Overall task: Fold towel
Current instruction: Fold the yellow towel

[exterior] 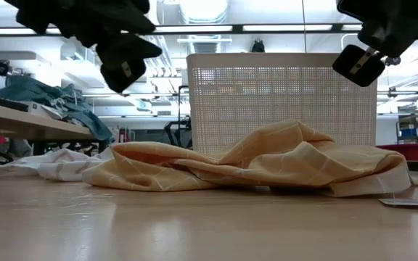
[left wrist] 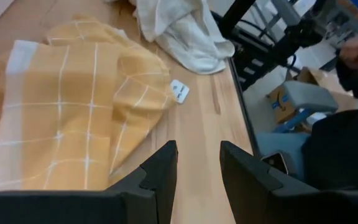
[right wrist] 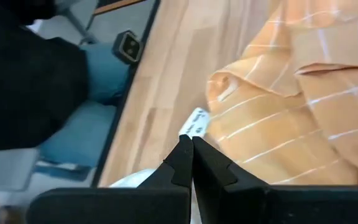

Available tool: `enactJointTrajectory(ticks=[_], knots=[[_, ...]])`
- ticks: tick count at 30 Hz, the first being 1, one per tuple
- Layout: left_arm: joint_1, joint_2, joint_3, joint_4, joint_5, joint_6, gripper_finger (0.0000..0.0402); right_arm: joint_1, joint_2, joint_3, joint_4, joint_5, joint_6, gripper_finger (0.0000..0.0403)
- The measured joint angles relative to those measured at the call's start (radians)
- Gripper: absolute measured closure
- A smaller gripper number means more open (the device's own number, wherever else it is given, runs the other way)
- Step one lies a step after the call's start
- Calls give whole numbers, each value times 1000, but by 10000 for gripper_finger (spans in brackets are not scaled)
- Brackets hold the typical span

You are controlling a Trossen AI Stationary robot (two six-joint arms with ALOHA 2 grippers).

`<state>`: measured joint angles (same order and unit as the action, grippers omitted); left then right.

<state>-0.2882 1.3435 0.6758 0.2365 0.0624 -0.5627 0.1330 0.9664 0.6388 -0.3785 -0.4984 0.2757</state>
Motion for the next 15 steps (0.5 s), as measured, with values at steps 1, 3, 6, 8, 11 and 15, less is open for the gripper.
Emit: enactJointTrajectory(ticks=[1, 3, 6, 8, 11, 15], knots=[[0, 17, 0, 30, 0, -1, 288, 1, -1, 0, -1, 18, 0, 403], [0, 47, 10, 67, 0, -3, 288, 0, 1, 0, 5, 31, 1, 403], [-1, 95, 44, 88, 6, -43, 288, 0, 17, 0, 25, 32, 2, 403], [-1, 122, 63, 77, 8, -44, 288, 0, 33, 0, 62, 29, 18, 403], [0, 161, 102, 18, 8, -3, 288, 0, 53, 0, 127, 29, 77, 403], [2, 199, 146, -126, -2, 45, 288, 0, 86, 7, 176, 29, 81, 403]])
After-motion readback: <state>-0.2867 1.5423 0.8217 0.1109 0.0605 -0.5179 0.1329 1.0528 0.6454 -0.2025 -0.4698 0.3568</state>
